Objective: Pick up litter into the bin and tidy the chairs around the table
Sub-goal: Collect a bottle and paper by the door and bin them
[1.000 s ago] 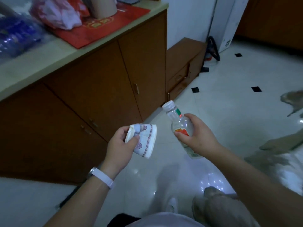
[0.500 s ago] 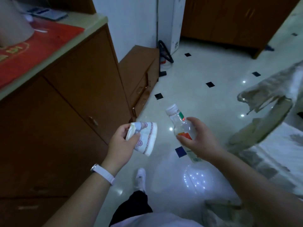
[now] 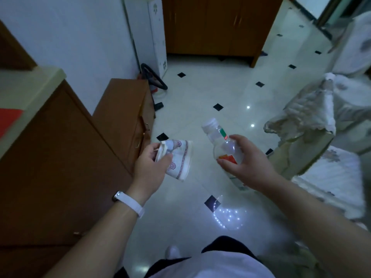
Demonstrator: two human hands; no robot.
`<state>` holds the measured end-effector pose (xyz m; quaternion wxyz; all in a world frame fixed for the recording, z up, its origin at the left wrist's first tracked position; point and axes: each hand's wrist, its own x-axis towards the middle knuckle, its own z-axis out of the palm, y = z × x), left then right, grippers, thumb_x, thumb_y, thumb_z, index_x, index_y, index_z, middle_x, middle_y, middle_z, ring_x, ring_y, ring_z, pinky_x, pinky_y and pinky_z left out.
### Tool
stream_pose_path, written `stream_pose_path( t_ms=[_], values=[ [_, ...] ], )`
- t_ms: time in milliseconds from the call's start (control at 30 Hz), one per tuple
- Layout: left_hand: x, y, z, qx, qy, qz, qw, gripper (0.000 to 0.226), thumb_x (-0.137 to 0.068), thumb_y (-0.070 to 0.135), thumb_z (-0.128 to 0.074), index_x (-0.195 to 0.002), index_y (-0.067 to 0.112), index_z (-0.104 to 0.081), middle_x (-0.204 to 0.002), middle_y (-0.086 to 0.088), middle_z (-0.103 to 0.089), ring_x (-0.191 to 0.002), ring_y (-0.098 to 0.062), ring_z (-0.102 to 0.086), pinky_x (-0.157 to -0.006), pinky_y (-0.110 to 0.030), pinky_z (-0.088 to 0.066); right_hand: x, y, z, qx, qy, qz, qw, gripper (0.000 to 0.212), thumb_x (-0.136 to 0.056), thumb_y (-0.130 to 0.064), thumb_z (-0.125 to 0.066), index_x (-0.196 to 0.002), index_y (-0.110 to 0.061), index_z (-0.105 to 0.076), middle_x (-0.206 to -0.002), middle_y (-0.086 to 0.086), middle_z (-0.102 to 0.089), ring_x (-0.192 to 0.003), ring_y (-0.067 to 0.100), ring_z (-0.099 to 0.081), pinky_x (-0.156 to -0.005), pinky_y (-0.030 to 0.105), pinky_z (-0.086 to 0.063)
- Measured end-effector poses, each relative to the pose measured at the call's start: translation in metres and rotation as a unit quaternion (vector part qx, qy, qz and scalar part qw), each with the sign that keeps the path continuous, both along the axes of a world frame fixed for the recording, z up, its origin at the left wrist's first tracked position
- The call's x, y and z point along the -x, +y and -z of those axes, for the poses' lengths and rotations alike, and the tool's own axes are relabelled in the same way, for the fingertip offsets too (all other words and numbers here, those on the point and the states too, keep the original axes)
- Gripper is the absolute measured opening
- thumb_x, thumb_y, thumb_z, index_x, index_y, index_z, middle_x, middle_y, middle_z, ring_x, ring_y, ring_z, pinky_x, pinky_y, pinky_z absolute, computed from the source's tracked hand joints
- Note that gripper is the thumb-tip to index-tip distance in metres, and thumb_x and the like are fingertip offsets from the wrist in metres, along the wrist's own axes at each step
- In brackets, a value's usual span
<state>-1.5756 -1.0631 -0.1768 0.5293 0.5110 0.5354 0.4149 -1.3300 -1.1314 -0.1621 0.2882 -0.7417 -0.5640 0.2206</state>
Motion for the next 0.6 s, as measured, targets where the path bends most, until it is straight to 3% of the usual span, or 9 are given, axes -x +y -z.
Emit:
stream_pose_path(
  t_ms=[200,367,467,533,600],
  values=[
    [-0.052,0.082,0.017,0.0,0.049,0.061,0.997,0.024,-0.089,0.007,-0.069,-0.096,0.029,-0.063,-0.09,0.006,-0.073,-0.077,-0.007,-0.068,-0.072,-0.024,-0.055,-0.049,0.052,0.024,0.012,0.032,0.064,0.997,0.074,-0.07,-0.051,-0.077,-0.133,-0.028,-0.046,-0.12,-0.005,-0.06,-0.107,0.015,-0.058,-0.093,0.038,-0.049],
    [-0.112,0.152,0.022,0.0,0.083,0.094,0.992,0.021,-0.086,0.017,-0.073,-0.102,0.027,-0.064,-0.098,0.002,-0.074,-0.086,-0.014,-0.07,-0.075,-0.026,-0.057,-0.104,0.119,0.04,0.009,0.062,0.095,0.994,0.071,-0.072,-0.046,-0.079,-0.133,-0.026,-0.047,-0.118,-0.005,-0.06,-0.104,0.015,-0.058,-0.088,0.03,-0.046],
    [-0.153,0.197,0.015,-0.008,0.117,0.098,0.988,0.023,-0.081,0.024,-0.074,-0.101,0.03,-0.065,-0.097,0.006,-0.075,-0.089,-0.015,-0.071,-0.081,-0.036,-0.057,-0.144,0.163,0.046,0.015,0.088,0.101,0.991,0.072,-0.071,-0.05,-0.076,-0.133,-0.029,-0.045,-0.119,-0.006,-0.06,-0.105,0.015,-0.058,-0.087,0.031,-0.048],
    [-0.183,0.225,0.009,-0.007,0.118,0.106,0.987,0.023,-0.088,0.014,-0.072,-0.104,0.027,-0.064,-0.096,0.006,-0.074,-0.083,-0.009,-0.071,-0.076,-0.032,-0.057,-0.173,0.186,0.043,0.025,0.097,0.109,0.989,0.072,-0.07,-0.054,-0.074,-0.132,-0.032,-0.045,-0.122,-0.008,-0.059,-0.108,0.014,-0.058,-0.089,0.031,-0.047],
    [-0.214,0.25,0.001,-0.014,0.111,0.116,0.987,0.023,-0.09,0.006,-0.069,-0.108,0.02,-0.063,-0.095,0.006,-0.073,-0.073,0.002,-0.068,-0.067,-0.018,-0.053,-0.203,0.207,0.038,0.029,0.094,0.114,0.989,0.073,-0.069,-0.055,-0.074,-0.132,-0.033,-0.044,-0.124,-0.01,-0.058,-0.11,0.013,-0.057,-0.09,0.032,-0.047]
  ],
)
